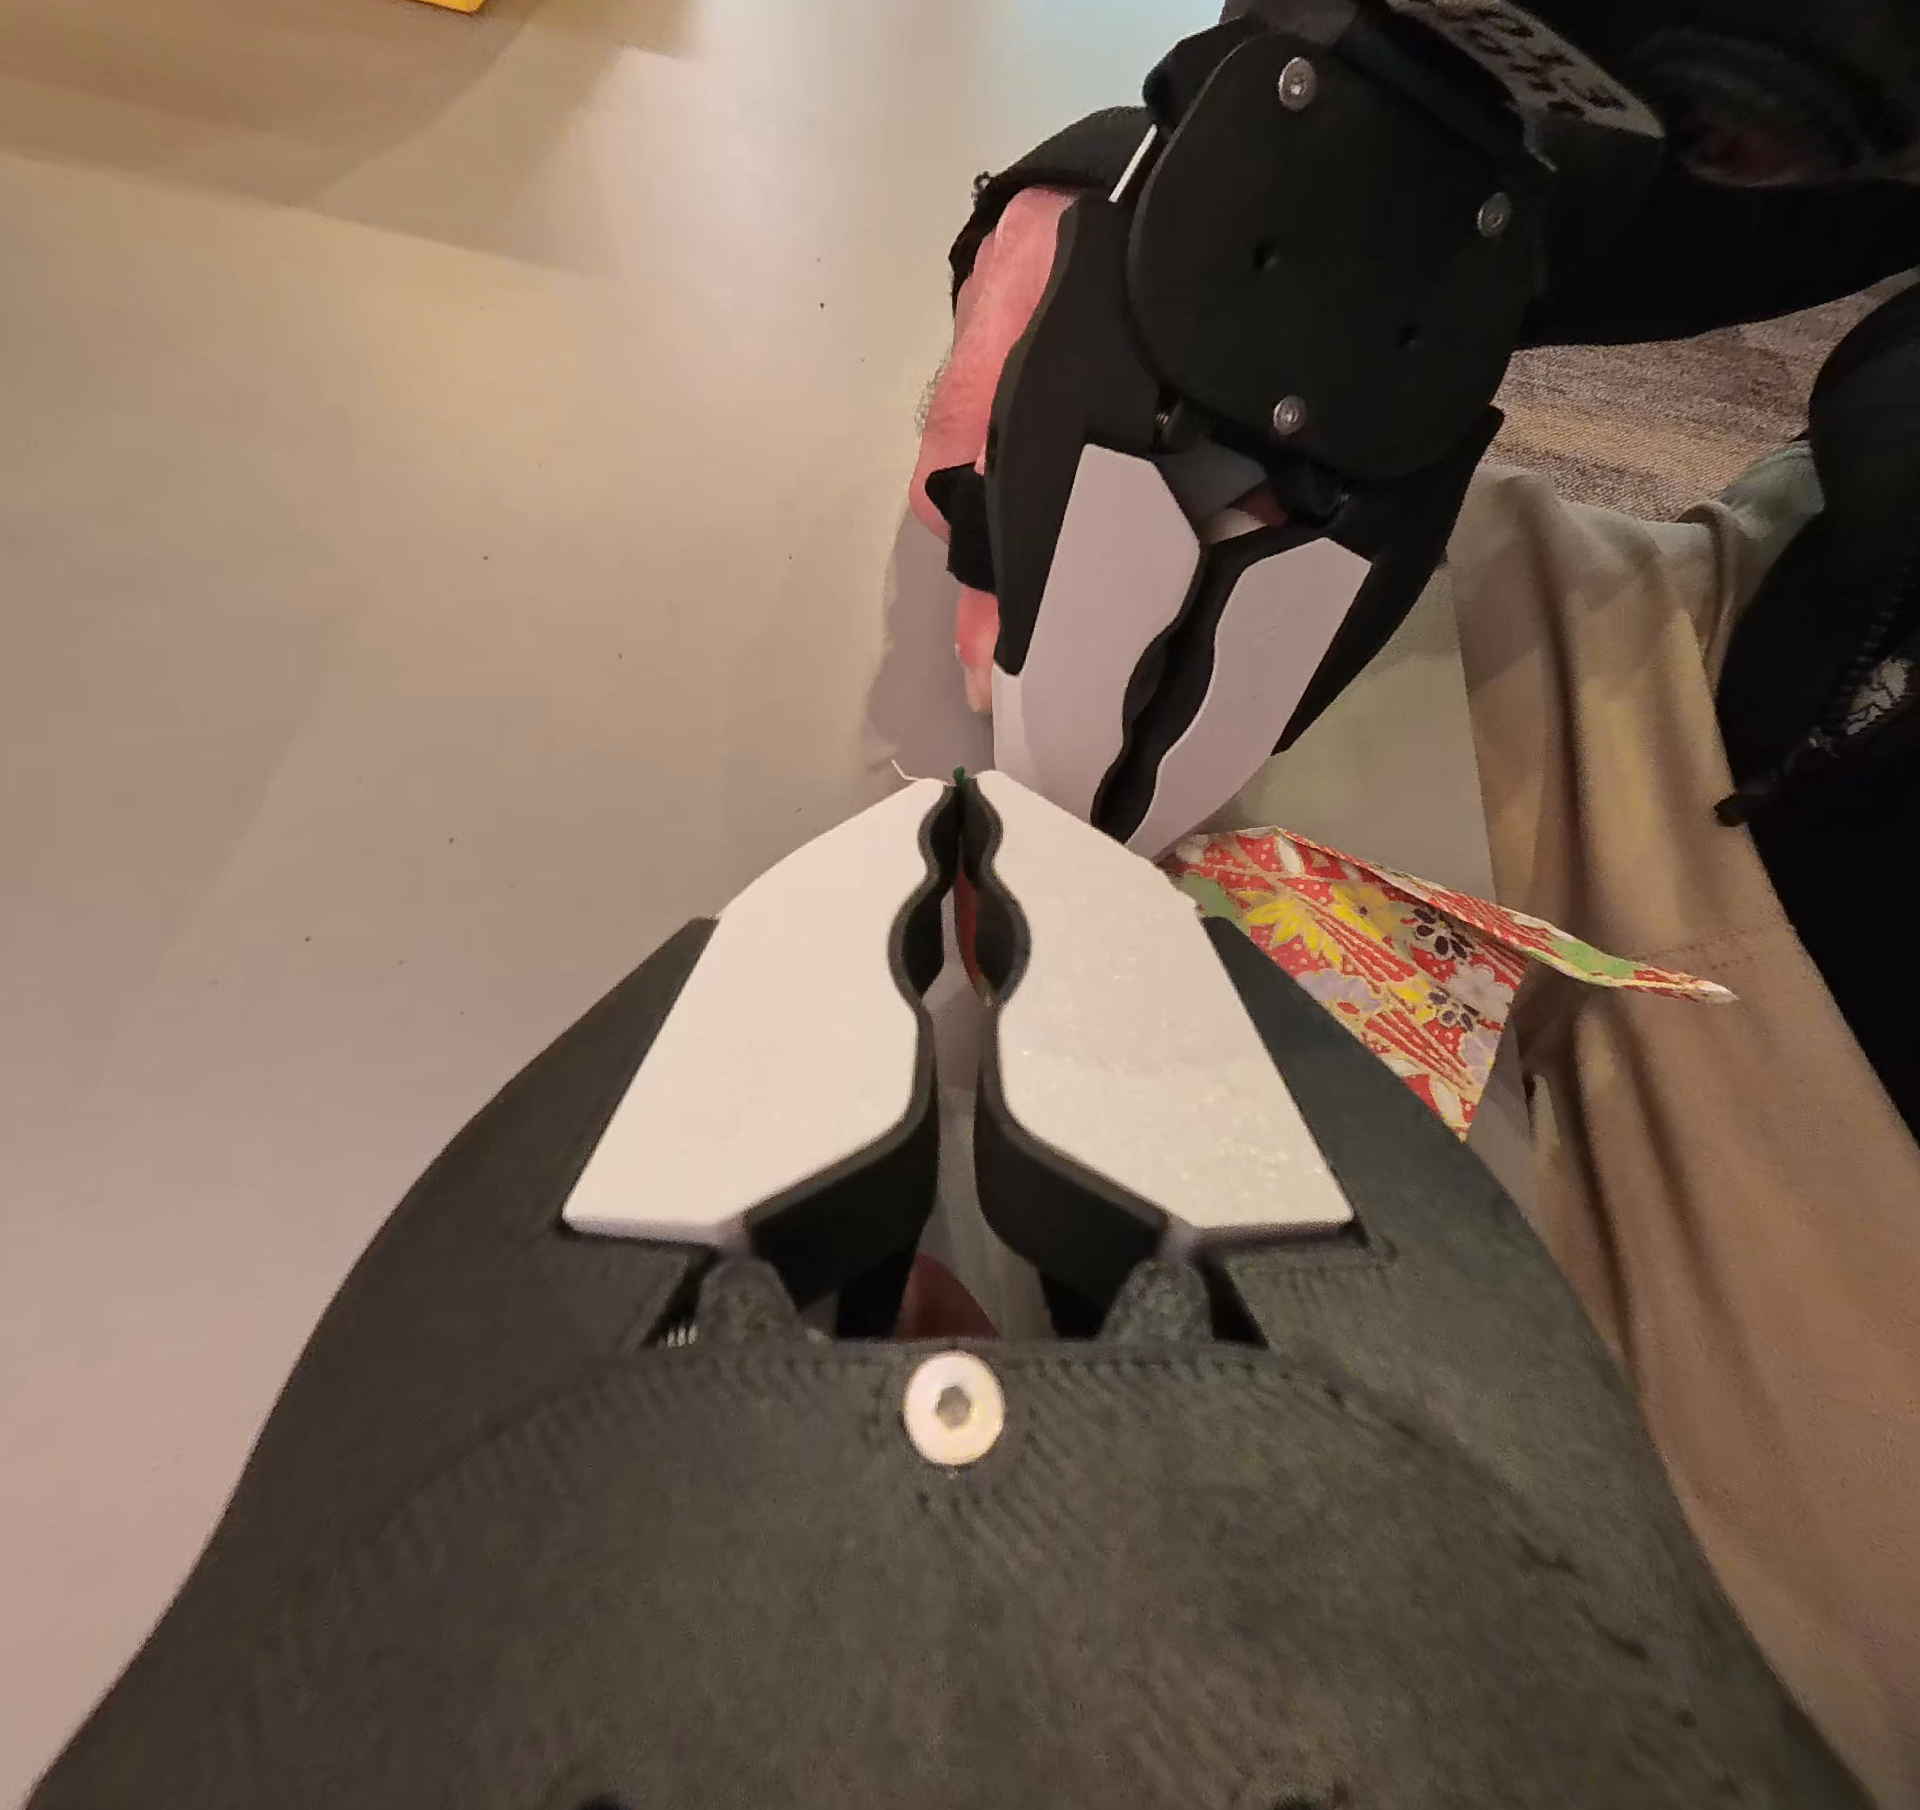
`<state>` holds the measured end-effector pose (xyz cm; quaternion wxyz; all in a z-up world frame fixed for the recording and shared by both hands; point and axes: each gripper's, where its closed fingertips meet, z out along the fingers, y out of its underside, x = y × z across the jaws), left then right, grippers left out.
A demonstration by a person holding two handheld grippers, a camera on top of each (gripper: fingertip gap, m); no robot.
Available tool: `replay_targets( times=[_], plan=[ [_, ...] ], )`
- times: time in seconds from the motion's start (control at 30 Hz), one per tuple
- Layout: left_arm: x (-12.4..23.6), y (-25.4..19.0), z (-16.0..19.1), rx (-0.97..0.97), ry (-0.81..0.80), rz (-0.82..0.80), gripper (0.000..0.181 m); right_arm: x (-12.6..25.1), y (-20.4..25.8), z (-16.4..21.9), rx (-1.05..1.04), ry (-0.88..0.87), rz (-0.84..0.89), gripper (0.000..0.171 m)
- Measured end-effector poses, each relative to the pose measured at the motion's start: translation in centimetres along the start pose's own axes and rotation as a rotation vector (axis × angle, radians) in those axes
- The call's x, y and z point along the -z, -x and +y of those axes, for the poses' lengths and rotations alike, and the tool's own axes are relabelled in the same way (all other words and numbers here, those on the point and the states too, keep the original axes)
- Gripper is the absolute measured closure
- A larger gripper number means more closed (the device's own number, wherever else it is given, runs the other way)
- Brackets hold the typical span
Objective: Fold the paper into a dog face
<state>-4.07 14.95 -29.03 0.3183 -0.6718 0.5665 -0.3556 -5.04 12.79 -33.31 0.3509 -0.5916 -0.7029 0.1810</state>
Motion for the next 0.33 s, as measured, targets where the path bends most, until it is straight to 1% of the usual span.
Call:
replay_targets(
  times=[0.03,0.33],
  plan=[
    [0.02,-0.03,-0.01,0.002,-0.002,0.002,0.181,0.00,0.00,0.00,0.000,0.000,0.000,0.171],
    [0.04,0.23,-0.29,0.004,-0.020,-0.011,0.181,-0.01,0.00,-0.04,-0.002,0.000,-0.002,0.171]
  ],
)
